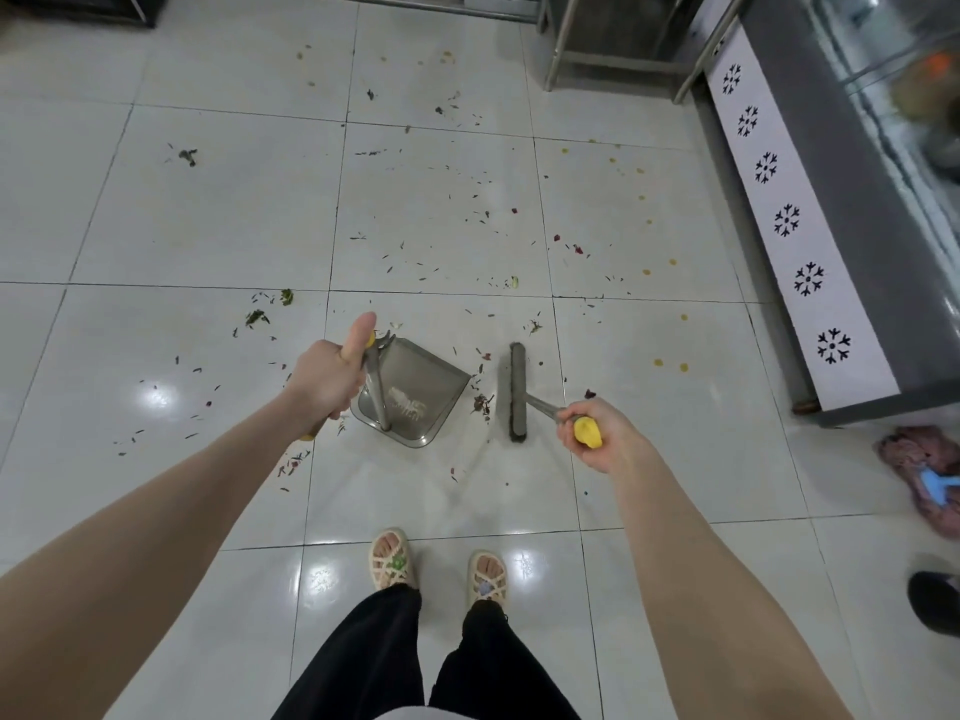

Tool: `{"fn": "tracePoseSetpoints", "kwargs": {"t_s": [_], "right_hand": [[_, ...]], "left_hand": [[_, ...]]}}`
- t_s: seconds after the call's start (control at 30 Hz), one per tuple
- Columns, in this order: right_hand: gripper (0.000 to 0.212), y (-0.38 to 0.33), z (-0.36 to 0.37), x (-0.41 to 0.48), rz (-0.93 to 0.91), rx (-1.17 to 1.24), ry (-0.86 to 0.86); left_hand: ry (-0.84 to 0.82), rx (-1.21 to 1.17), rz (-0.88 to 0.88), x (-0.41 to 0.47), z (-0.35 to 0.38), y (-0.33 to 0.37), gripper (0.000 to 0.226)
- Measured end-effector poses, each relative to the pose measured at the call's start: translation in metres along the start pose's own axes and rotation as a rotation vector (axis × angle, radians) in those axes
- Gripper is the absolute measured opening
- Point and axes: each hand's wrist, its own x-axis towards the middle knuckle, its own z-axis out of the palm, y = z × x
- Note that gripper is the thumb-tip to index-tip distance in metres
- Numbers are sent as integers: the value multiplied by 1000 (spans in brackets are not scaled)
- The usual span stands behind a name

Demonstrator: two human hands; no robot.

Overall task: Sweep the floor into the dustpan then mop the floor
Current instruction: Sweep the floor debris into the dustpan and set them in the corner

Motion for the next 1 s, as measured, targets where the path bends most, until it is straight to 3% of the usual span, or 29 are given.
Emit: {"fn": "tracePoseSetpoints", "kwargs": {"t_s": [0.3,0.53,0.7,1.0], "right_hand": [[14,-9,35,-16,-71,-174,-34],[23,-1,64,-29,-14,-364,-193],[8,24,95,-35,41,-517,-293],[16,86,166,-42,215,-702,-407]], "left_hand": [[109,-72,-59,-21,-28,-39,74],[278,-214,-143,-75,-34,-75,75],[404,-292,-209,-112,-41,-109,75],[606,-436,-296,-161,-87,-161,73]]}}
